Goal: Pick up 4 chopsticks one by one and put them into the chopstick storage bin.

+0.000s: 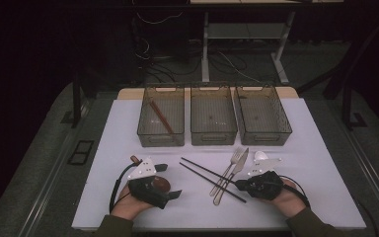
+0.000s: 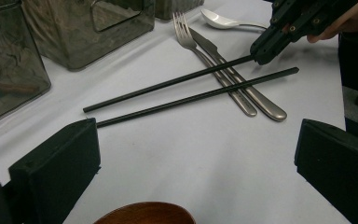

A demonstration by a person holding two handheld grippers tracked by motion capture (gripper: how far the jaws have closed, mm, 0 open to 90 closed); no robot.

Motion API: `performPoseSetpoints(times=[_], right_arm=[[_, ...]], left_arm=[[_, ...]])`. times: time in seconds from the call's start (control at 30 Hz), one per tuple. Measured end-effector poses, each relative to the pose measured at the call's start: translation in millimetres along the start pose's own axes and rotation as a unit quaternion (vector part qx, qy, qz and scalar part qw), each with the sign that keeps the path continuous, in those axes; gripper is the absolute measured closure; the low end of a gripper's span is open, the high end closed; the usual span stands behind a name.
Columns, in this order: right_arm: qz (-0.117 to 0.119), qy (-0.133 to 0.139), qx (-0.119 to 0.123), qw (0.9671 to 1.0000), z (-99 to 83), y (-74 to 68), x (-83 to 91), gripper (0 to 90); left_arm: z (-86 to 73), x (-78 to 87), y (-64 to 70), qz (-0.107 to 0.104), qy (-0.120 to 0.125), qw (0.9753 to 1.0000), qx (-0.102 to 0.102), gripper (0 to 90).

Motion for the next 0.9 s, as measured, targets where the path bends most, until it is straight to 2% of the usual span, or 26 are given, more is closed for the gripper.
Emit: performPoseSetpoints(times=[0.4,0.9], right_arm=[[0.008,0.037,-0.019,0.9991,4.6,7.3,14.7,84.2],[0.010,0.068,-0.019,0.9974,20.6,13.6,25.4,84.2]], left_arm=[[-0.5,0.0,-0.4,-0.001,-0.002,1.0000,0.001,0.0],[-3.0,-1.0,-1.8,-0.002,-0.008,1.0000,0.000,0.0]])
Point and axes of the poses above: each handheld gripper's, and its own axes: x roughly backward along the jaws, z roughly out of its top, y roughly to its right, the point moved 4 cm from there along -x, roughly forward along the jaws, and after that the axes turned 2 degrees about z, right-handed, at the moved point
